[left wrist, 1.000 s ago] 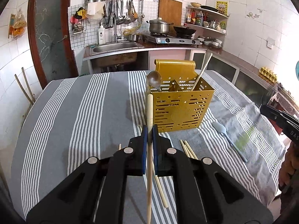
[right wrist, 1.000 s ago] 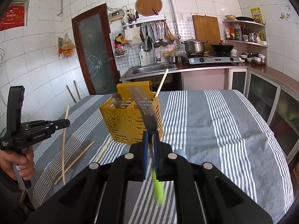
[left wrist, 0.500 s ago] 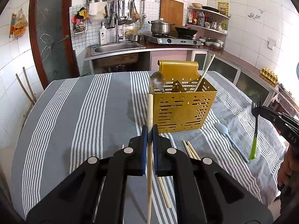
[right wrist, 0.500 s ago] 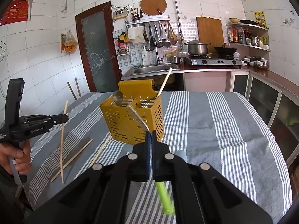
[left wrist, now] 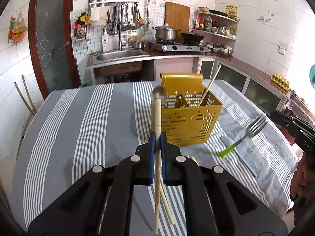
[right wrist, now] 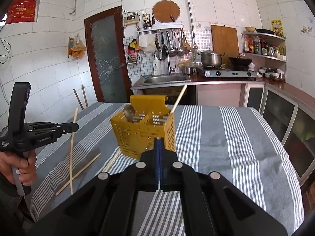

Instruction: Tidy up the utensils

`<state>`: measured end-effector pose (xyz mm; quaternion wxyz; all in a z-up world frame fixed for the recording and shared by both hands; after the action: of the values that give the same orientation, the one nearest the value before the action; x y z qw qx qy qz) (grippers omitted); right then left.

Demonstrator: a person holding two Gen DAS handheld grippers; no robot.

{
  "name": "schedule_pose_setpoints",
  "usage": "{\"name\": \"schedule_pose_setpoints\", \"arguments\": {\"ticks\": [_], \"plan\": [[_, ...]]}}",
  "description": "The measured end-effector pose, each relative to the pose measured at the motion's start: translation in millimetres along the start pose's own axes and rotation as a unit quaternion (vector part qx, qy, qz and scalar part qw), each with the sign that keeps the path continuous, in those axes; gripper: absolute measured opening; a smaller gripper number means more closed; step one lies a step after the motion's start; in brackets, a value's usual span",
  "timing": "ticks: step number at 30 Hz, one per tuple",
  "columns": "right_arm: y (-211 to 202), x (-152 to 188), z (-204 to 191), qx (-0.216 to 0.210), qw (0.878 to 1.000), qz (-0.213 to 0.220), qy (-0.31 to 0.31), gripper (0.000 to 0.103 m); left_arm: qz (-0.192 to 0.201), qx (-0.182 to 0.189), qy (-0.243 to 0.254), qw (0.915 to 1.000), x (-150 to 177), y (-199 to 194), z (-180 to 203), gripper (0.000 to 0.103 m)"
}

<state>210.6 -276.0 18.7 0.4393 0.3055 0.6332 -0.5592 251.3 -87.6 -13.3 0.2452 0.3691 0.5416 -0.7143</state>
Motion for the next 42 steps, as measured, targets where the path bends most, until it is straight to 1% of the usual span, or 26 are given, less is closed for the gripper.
{"name": "schedule_pose_setpoints", "arguments": {"ticks": [2, 3, 4, 5, 6, 7, 9, 11, 13, 15, 16, 18, 19, 23, 24, 27, 28, 29, 30, 31, 32, 34, 36, 37, 38, 42], "plan": [[3, 0, 1, -0.001, 1.0, -0.006, -0.002, 0.0, 0.003, 0.002, 0.0, 1.0, -3, -1, 1, 0.004], [10, 7, -2, -0.017, 0.999, -0.029, -0.004, 0.0, 0.003, 0.004, -0.002, 1.0, -2, -1, 1, 0.004], [17, 15, -3, -0.026, 0.998, -0.048, -0.004, 0.003, 0.002, 0.004, -0.003, 1.0, 0, -1, -1, 0.004], [29, 33, -4, -0.031, 0.996, -0.079, -0.004, 0.01, -0.002, 0.003, -0.006, 1.0, 3, 1, -4, 0.004], [38, 46, -6, -0.035, 0.995, -0.095, -0.004, 0.042, -0.006, 0.003, -0.011, 0.9999, 6, 4, -7, 0.004], [45, 59, -9, -0.039, 0.994, -0.105, -0.009, 0.054, -0.01, 0.002, -0.013, 0.9999, 8, 6, -10, 0.004], [62, 86, -25, -0.049, 0.989, -0.137, -0.031, 0.054, -0.013, -0.003, -0.016, 0.9998, 12, 8, -15, 0.004], [68, 98, -34, -0.058, 0.986, -0.152, -0.019, 0.054, -0.015, -0.007, -0.02, 0.9997, 13, 8, -22, 0.004], [80, 118, -26, -0.041, 0.98, -0.194, 0.023, 0.054, -0.01, -0.011, -0.023, 0.9996, 13, 4, -29, 0.004], [86, 130, -16, -0.024, 0.974, -0.217, 0.054, 0.054, -0.009, -0.012, -0.028, 0.9995, 15, 4, -34, 0.004], [90, 138, -10, -0.02, 0.969, -0.232, 0.079, 0.054, -0.009, -0.011, -0.029, 0.9995, 16, 4, -35, 0.004], [98, 147, -7, -0.03, 0.961, -0.25, 0.114, 0.054, -0.01, -0.01, -0.032, 0.9994, 17, 7, -39, 0.005], [101, 148, -6, -0.029, 0.959, -0.254, 0.125, 0.054, -0.011, -0.009, -0.033, 0.9994, 17, 8, -39, 0.005], [118, 141, 7, -0.03, 0.945, -0.253, 0.207, 0.055, -0.012, -0.001, -0.033, 0.9994, 15, 13, -37, 0.005], [122, 139, 7, -0.028, 0.943, -0.253, 0.215, 0.057, -0.012, -0.001, -0.033, 0.9994, 15, 14, -37, 0.005], [133, 134, -4, -0.007, 0.946, -0.263, 0.188, 0.058, -0.012, 0.002, -0.034, 0.9994, 15, 16, -38, 0.005], [138, 134, -6, 0.008, 0.948, -0.268, 0.169, 0.057, -0.011, 0.002, -0.035, 0.9993, 14, 17, -39, 0.005], [141, 132, -9, 0.018, 0.95, -0.269, 0.157, 0.055, -0.012, 0.002, -0.037, 0.9993, 14, 17, -40, 0.005], [143, 130, -9, 0.031, 0.952, -0.271, 0.137, 0.039, -0.012, 0.003, -0.038, 0.9992, 14, 18, -41, 0.005], [147, 128, -12, 0.038, 0.955, -0.272, 0.117, 0.033, -0.012, 0.003, -0.038, 0.9992, 14, 18, -41, 0.005], [148, 128, -12, 0.039, 0.955, -0.272, 0.112, 0.03, -0.012, 0.003, -0.038, 0.9992, 14, 18, -41, 0.005], [148, 123, -12, 0.027, 0.956, -0.267, 0.122, 0.023, -0.012, 0.002, -0.039, 0.9992, 14, 18, -42, 0.005], [142, 114, -9, 0.017, 0.957, -0.253, 0.138, 0.019, -0.012, 0.001, -0.039, 0.9992, 13, 18, -43, 0.005], [137, 108, -9, 0.015, 0.96, -0.244, 0.136, 0.019, -0.012, 0.001, -0.039, 0.9992, 13, 18, -43, 0.005], [127, 95, -11, 0.011, 0.966, -0.226, 0.126, 0.019, -0.012, 0.0, -0.039, 0.9992, 13, 18, -43, 0.005], [94, 61, -24, -0.014, 0.978, -0.18, 0.102, 0.019, -0.004, 0.001, -0.037, 0.9993, 9, 12, -40, 0.005]]}}
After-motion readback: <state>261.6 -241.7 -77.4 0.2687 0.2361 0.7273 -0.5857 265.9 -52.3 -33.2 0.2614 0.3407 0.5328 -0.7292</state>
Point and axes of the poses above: each gripper's, at about its wrist camera, not at the fingertips, and y roughly the way its jaws point, z to its right, x to its underside, the point moved 10 cm from there along y, roughly the way its jaws point, and after that the axes turned 7 degrees about -y, right-handed, at the moved point
